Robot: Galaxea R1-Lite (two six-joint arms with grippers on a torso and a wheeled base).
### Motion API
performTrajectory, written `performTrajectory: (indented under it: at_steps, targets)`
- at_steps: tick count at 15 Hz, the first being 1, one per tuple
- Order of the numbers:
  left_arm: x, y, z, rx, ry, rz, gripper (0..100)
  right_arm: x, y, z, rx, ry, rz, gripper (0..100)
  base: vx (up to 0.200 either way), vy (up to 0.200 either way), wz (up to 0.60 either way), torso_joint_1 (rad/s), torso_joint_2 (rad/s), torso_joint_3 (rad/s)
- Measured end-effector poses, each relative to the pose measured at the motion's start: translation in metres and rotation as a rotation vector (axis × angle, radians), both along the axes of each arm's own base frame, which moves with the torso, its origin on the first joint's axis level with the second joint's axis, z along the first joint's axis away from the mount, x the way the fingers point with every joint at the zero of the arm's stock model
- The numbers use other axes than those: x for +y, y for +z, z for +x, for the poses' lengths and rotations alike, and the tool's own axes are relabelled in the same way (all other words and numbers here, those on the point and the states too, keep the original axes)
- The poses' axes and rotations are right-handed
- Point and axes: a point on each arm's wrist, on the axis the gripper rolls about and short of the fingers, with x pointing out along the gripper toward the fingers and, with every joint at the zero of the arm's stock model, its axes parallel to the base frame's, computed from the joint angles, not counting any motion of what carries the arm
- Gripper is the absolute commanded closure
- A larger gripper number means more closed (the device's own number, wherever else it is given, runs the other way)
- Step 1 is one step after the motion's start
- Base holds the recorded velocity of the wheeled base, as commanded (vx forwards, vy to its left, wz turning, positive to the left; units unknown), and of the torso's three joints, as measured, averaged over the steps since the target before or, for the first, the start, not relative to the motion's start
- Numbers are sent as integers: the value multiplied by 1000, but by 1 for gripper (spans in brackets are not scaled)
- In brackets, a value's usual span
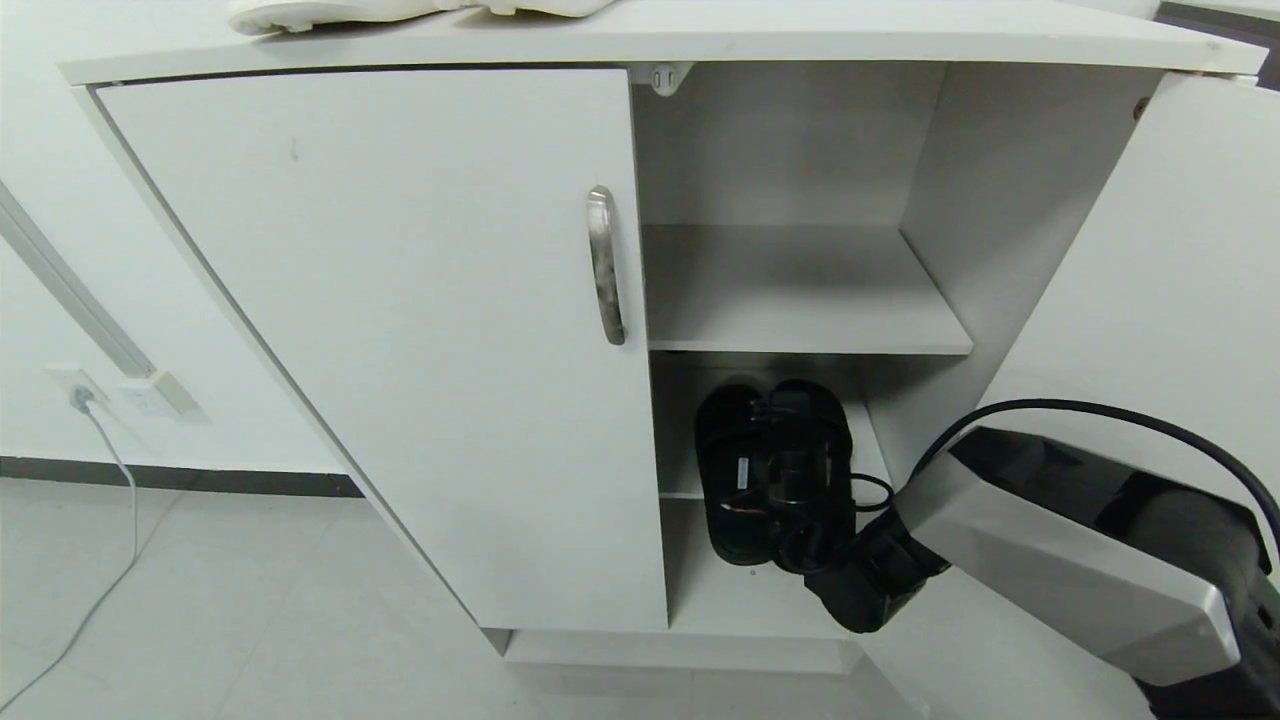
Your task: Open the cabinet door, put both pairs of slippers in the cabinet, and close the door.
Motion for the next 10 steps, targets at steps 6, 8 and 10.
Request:
performTrajectory:
  at_steps: [6,8,10]
  targets:
    - [0,0,0,0,0,0,100,1,10,25,-13,7,15,100,0,0,0,0,0,0]
    - [0,0,0,0,0,0,100,1,13,29,-11,3,15,100,0,0,0,0,0,0]
    - [0,0,0,0,0,0,100,-2,17,36,-22,-10,23,100,0,0,0,0,0,0]
